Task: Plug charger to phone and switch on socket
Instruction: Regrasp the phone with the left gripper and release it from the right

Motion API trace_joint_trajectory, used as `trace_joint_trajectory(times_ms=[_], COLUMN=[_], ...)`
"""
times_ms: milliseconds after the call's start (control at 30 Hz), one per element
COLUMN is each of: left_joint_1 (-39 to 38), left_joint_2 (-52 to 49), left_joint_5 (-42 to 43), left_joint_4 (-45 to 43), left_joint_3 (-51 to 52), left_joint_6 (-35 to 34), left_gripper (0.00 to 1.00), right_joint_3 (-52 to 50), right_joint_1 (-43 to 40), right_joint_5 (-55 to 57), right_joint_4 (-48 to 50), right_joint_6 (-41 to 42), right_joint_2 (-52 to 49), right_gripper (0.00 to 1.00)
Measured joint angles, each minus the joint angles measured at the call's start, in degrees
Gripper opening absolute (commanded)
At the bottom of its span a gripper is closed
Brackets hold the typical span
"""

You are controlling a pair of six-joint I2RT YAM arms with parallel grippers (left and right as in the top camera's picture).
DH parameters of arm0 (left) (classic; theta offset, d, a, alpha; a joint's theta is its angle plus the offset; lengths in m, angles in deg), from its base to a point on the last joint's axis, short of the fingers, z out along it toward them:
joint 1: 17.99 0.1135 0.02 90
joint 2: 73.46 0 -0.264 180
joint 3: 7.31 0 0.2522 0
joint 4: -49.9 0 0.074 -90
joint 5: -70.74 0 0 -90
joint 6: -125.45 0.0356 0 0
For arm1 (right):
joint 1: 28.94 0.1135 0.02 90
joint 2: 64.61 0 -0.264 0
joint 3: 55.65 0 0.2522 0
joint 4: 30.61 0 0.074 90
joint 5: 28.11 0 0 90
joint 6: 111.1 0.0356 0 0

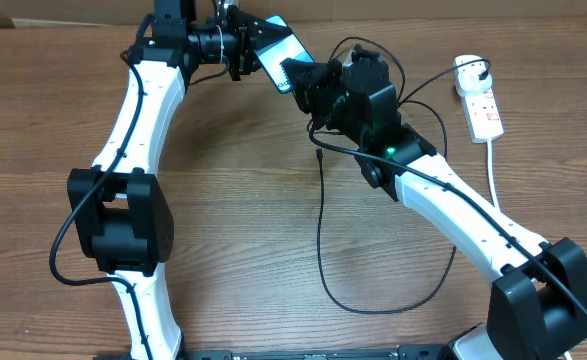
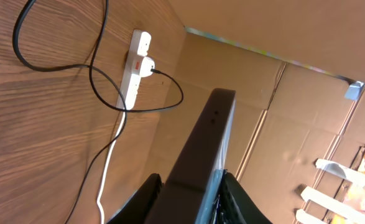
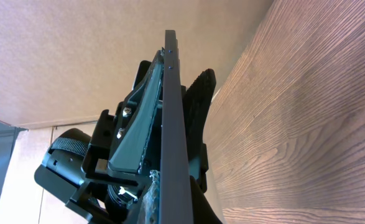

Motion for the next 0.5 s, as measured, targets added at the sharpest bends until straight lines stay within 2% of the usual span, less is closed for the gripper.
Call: trace_joint_trajectory(times_ms=[100,333,500], left_joint_1=[0.0,0.0,0.0], left_joint_2=[0.0,0.0,0.0], left_joint_5=[0.09,-0.42,-0.52], left_joint_4=[0.0,0.24,0.17], left_joint_3=[0.02,0.0,0.02], left_joint_6=[0.0,-0.94,-1.66], left_gripper=[0.04,0.04,0.04], right_joint_3=[0.0,0.0,0.02], right_joint_1=[-0.02,-0.02,-0.07], right_joint_5=[0.0,-0.13,-0.35], right_joint_4=[-0.04,-0.57,-0.57], right_joint_6=[0.42,-2.36,-2.78], right_joint_2=[0.0,0.0,0.0], right_gripper=[0.06,0.17,0.32])
